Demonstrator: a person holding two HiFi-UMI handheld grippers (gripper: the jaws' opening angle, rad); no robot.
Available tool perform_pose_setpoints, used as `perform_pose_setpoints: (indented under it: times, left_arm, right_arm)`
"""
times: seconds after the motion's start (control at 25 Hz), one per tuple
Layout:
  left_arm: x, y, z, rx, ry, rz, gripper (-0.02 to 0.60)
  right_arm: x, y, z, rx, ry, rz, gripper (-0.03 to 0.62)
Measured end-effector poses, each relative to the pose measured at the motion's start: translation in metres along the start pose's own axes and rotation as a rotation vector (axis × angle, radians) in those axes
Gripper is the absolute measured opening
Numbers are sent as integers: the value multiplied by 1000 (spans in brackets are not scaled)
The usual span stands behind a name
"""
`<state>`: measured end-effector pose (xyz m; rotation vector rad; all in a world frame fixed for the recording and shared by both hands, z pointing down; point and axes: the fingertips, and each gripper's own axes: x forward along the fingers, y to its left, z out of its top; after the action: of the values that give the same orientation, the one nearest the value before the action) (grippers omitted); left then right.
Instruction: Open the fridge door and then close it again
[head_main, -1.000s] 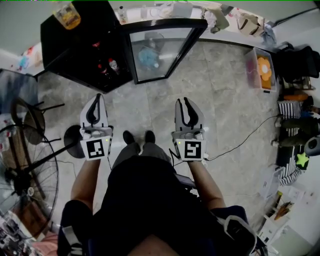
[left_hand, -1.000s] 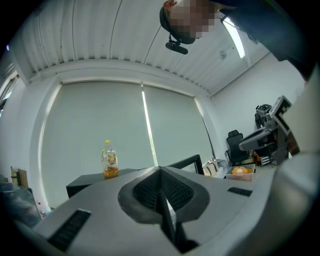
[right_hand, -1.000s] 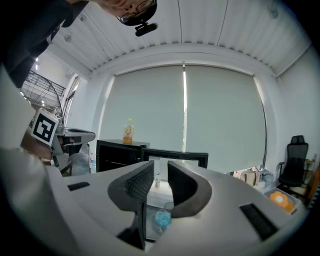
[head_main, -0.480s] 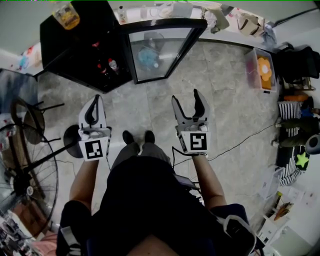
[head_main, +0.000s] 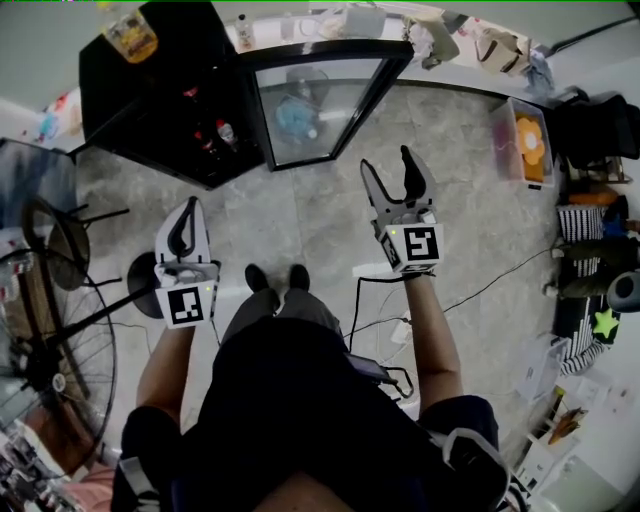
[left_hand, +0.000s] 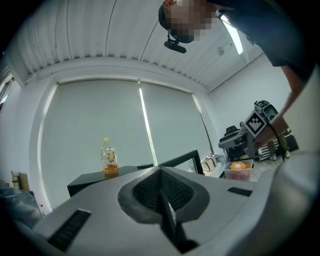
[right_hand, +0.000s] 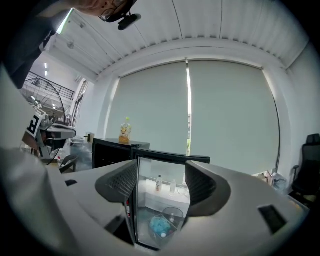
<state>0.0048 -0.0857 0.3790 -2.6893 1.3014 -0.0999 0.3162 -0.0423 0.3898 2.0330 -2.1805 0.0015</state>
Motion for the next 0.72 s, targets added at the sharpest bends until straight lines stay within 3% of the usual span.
perform_pose_setpoints:
  times: [0.4, 0.72]
  left_arm:
    - [-12, 9, -6, -8, -2, -29, 23]
    - [-21, 15, -4, -32, -24, -112, 21]
  right_arm:
    - [35, -19, 10, -58, -22, -9, 310]
    - [61, -25, 16, -165, 10, -62, 304]
